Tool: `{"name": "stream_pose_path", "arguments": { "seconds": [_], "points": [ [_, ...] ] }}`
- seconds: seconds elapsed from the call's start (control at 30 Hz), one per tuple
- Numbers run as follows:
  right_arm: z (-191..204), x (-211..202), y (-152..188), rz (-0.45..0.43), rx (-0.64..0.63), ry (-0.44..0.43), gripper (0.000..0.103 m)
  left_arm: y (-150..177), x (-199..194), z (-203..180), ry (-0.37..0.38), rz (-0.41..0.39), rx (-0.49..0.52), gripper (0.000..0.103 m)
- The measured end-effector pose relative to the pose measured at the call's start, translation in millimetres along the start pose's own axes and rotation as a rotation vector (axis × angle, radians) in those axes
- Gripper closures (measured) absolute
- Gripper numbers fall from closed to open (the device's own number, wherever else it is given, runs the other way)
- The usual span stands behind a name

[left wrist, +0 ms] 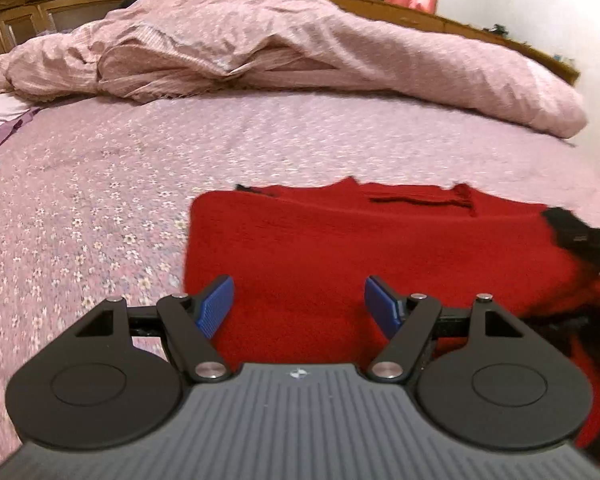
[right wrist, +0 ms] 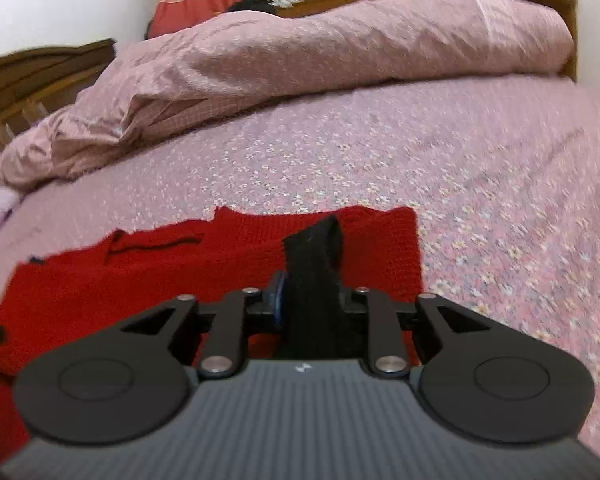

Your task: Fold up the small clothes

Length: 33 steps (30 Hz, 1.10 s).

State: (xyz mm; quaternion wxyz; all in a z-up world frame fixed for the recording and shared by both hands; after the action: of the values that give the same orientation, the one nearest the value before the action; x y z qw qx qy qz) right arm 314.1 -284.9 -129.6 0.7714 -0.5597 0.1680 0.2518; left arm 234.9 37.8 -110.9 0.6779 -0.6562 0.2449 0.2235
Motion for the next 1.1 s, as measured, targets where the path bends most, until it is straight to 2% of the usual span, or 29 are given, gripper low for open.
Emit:
{"name": "stream_pose_path", "arguments": {
  "seconds": [0.07,0.13,0.23,0.33,0.43,0.53,0.63,0.73,0.83,0.9,0.93,1.1],
  "points": [
    [1,-14,-4,-0.028,-0.007,0.041,0.074,0,13,5,-0.036,0.024,0.02,0.026],
    [7,-30,-8,-0.068,-0.071,0.072,0.074,0,21,6,-0.058,0.03,0.044,0.025],
    [26,-49,-8,-0.102,-0.159,0.029,0.074,0,30,7,-0.065,0.033,0.048,0.025],
    [38,-44,6,-0.036,-0.195,-0.018,0.077,-1,36,10,-0.061,0.038,0.04,0.023],
    [29,-17,32,0.082,-0.199,0.015,0.076,-1,34,10,-0.066,0.038,0.057,0.023],
    [26,-7,38,-0.009,-0.218,0.011,0.076,-1,22,6,-0.09,0.037,0.075,0.023],
    [30,-11,33,-0.002,-0.201,0.036,0.075,0,4,6,-0.082,0.04,0.071,0.023],
    [28,-20,31,0.005,-0.152,0.023,0.073,4,-16,13,-0.106,0.035,0.069,0.023],
    [25,-38,30,0.005,-0.109,-0.009,0.065,8,-36,23,-0.121,0.027,0.08,0.023],
    [27,-52,31,0.002,-0.106,-0.022,0.053,11,-50,30,-0.127,0.022,0.071,0.023],
    [26,-60,31,0.0,-0.102,-0.024,0.051,13,-58,34,-0.134,0.017,0.062,0.023],
    [15,-92,40,-0.02,-0.056,-0.014,0.05,30,-92,48,-0.16,0.0,0.005,0.023]
  ]
}}
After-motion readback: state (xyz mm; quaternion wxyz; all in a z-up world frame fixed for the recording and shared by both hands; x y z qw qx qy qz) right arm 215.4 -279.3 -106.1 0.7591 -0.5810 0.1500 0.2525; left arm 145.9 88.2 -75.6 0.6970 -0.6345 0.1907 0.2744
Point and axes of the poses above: each gripper's, at about its wrist camera, not at the fingertips, and x roughly the way its jaws point, z to its left, y to its underside, the point moved 9 cm from there along x, roughly the way its jaws point, and after that the axes turned 4 degrees about x, right-handed, at the moved point
